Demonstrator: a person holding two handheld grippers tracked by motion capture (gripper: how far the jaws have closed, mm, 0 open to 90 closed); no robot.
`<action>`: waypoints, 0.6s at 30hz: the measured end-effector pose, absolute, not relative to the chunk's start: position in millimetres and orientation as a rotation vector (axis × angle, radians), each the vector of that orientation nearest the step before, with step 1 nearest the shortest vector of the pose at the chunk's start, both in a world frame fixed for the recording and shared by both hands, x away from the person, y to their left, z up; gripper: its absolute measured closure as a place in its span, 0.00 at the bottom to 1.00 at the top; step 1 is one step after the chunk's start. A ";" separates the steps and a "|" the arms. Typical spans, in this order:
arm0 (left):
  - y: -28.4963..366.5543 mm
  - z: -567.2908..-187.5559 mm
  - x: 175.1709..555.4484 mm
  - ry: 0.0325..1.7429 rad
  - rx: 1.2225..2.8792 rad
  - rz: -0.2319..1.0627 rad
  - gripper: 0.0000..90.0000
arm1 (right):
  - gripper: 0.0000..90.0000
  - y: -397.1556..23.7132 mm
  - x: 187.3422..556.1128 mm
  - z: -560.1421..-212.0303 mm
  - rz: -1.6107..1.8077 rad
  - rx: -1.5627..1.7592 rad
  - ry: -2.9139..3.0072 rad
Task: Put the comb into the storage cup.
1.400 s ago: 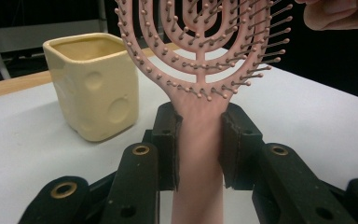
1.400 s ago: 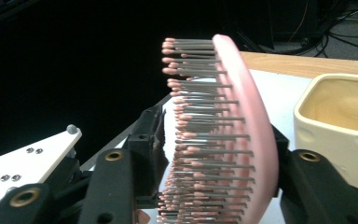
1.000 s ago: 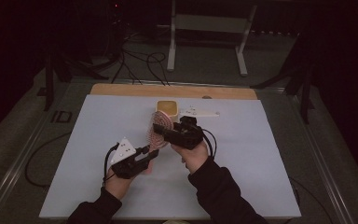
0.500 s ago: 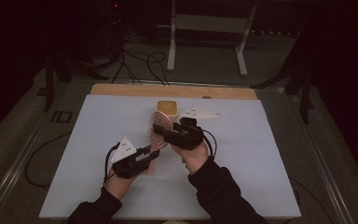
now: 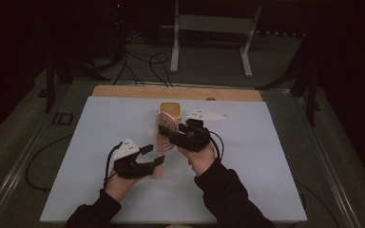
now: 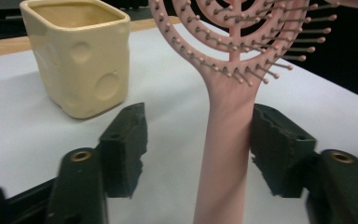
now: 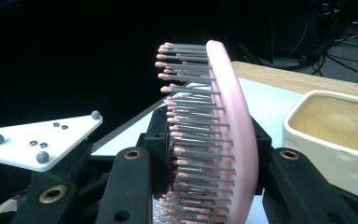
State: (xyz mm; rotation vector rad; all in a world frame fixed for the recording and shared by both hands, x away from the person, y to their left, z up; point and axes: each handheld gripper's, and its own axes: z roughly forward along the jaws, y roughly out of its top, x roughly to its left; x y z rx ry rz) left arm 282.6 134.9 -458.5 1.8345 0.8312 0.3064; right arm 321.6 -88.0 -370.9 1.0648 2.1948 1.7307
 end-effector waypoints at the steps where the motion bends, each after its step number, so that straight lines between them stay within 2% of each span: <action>1: 135.3 -458.1 282.7 0.826 1.839 0.304 0.38 | 0.71 -88.4 321.6 -370.2 1.735 1.061 2.191; 7: 135.8 -458.6 283.8 0.821 1.877 0.279 0.24 | 0.72 -92.0 321.6 -364.6 1.742 1.042 2.186; 18: 138.1 -461.2 279.3 0.783 1.930 0.248 0.07 | 0.72 -101.1 323.4 -355.6 1.728 1.019 2.181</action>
